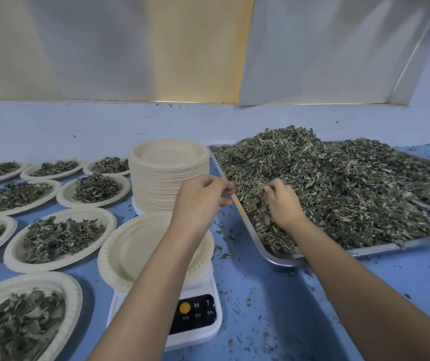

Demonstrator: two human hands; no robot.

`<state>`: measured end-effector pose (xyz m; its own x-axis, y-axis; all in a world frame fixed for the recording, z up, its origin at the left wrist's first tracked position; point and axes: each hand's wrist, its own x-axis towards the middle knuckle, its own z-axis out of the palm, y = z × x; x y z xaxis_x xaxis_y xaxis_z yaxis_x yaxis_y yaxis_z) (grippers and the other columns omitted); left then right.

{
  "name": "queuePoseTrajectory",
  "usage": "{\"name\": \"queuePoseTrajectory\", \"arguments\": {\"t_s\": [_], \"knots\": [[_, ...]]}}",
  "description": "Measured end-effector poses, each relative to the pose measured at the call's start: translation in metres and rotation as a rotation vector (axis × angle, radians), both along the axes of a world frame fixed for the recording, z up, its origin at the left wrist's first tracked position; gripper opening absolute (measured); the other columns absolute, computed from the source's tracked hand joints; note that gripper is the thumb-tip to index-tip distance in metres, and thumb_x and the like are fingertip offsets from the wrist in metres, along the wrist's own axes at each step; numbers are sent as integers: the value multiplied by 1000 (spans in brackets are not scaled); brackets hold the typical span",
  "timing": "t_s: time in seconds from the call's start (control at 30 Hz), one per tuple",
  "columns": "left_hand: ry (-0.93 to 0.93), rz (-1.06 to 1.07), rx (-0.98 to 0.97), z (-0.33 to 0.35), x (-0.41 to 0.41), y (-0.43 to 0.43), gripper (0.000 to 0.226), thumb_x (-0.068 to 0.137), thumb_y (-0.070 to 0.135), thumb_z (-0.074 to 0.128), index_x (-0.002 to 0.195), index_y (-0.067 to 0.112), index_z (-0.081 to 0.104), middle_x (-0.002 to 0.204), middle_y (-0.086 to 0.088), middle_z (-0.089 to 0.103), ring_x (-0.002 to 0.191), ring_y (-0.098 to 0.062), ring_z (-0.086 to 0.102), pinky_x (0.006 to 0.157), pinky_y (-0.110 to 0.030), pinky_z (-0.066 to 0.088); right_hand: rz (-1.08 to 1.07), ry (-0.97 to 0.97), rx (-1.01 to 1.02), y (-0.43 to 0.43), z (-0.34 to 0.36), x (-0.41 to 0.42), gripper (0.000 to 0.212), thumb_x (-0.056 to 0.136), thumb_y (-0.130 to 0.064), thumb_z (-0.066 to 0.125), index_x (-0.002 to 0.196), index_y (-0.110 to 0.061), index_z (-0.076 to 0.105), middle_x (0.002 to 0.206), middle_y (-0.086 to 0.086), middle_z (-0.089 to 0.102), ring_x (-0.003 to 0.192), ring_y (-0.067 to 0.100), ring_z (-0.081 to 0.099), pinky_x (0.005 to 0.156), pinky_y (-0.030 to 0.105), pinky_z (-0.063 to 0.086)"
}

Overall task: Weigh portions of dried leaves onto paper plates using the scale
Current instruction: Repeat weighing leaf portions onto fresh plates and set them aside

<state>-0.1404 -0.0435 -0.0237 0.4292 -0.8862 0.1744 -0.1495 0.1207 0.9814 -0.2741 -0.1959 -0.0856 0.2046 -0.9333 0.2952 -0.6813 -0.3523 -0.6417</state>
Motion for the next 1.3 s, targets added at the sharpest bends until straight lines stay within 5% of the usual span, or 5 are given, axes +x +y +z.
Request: {"name": "queuePoseTrajectory", "arguments": {"t_s": [0.07, 0.27, 0.53, 0.93, 1.3], "knots": [[20, -1, 13, 0, 1, 0, 25, 93, 15, 51, 76, 19, 69, 79, 8, 72, 67, -7, 67, 56, -14, 44, -33, -196, 64, 3, 6, -6, 32, 104, -28, 31, 123, -7, 47, 93, 7, 55, 69, 13, 49, 56, 26, 40], [84, 3, 31, 2, 5, 4, 24, 91, 12, 51, 77, 16, 70, 78, 4, 73, 63, -7, 65, 64, -20, 50, -114, -780, 362, 12, 24, -14, 34, 105, -27, 24, 132, -21, 44, 127, 2, 46, 118, 20, 45, 103, 49, 31], [296, 80, -1, 4, 33, 13, 26, 92, 12, 47, 79, 10, 69, 80, -2, 72, 65, -9, 65, 60, -18, 49, 77, -979, 420, 43, 64, 19, 28, 102, -32, 27, 116, -37, 50, 148, 0, 39, 134, 28, 38, 109, 57, 29], [564, 117, -13, 0, 90, 43, 42, 99, 48, 35, 102, 16, 63, 86, -5, 64, 72, -20, 60, 73, -34, 50, 683, -354, 8, 127, 60, 115, 18, 102, -25, 40, 86, -21, 48, 73, -12, 43, 60, -9, 43, 61, 10, 34], [608, 160, 106, -5, 82, 38, 31, 95, 38, 46, 83, 14, 61, 71, -5, 61, 70, -20, 59, 65, -29, 46, 771, -132, -97, 140, 42, 125, 16, 99, -22, 46, 114, -19, 48, 116, -1, 53, 104, 8, 50, 82, 12, 40]]}}
